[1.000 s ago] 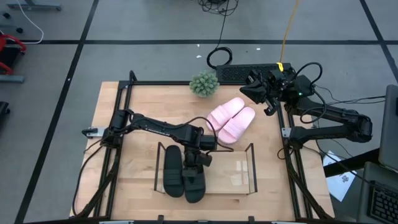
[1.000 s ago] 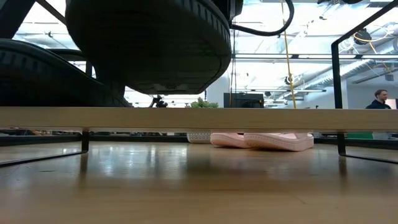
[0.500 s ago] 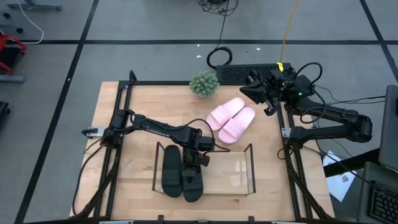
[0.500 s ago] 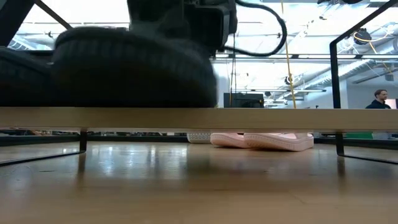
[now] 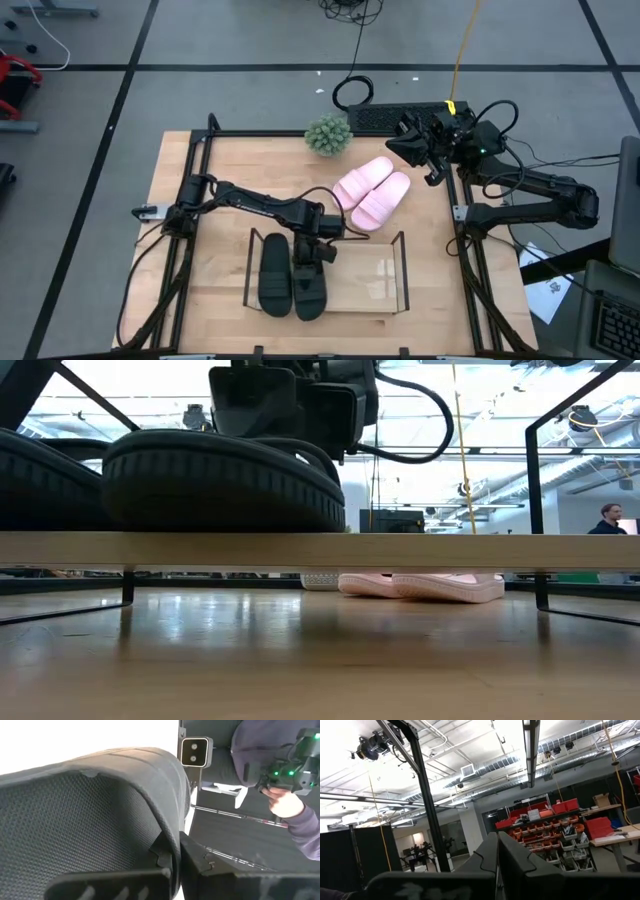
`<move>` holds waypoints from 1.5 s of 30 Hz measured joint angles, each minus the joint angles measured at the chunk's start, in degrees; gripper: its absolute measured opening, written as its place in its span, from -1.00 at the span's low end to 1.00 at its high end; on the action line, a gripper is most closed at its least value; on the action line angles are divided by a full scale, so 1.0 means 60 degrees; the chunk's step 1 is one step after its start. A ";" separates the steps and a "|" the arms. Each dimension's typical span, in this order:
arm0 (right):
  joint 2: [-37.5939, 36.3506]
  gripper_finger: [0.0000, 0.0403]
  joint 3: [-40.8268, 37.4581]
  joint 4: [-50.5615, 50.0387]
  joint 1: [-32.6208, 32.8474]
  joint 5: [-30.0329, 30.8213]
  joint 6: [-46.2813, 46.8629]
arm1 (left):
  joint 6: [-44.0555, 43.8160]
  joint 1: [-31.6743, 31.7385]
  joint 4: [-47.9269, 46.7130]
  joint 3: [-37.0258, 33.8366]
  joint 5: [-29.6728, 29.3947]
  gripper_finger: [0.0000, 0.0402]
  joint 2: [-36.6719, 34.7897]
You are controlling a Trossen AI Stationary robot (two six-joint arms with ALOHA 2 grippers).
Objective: Pick and place slides into the shelf
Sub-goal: Put the right black slipper on the shelf
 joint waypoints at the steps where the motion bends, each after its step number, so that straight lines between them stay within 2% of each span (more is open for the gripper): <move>1: 0.0000 -0.98 0.0000 0.0000 0.0000 0.0000 -0.0003 | 0.0026 -0.0004 -0.0016 0.0000 0.0039 -0.97 0.0000; 9: 0.0000 -0.98 0.0000 0.0000 0.0000 0.0000 -0.0059 | 0.0582 0.0021 -0.0901 0.0000 0.0244 -0.97 0.0000; 16: 0.0000 -0.98 0.0000 0.0000 0.0000 0.0000 -0.0240 | 0.0799 0.0025 -0.0918 0.0000 -0.0128 -0.93 0.0000; 31: 0.0000 -0.98 0.0000 0.0000 0.0000 0.0000 -0.0255 | 0.0816 0.0069 -0.0894 0.0001 -0.0280 -0.92 0.0000; 45: 0.0000 -0.98 0.0000 -0.0001 0.0001 0.0000 -0.0232 | 0.0537 0.0254 -0.0851 0.0007 -0.0562 -0.53 0.0000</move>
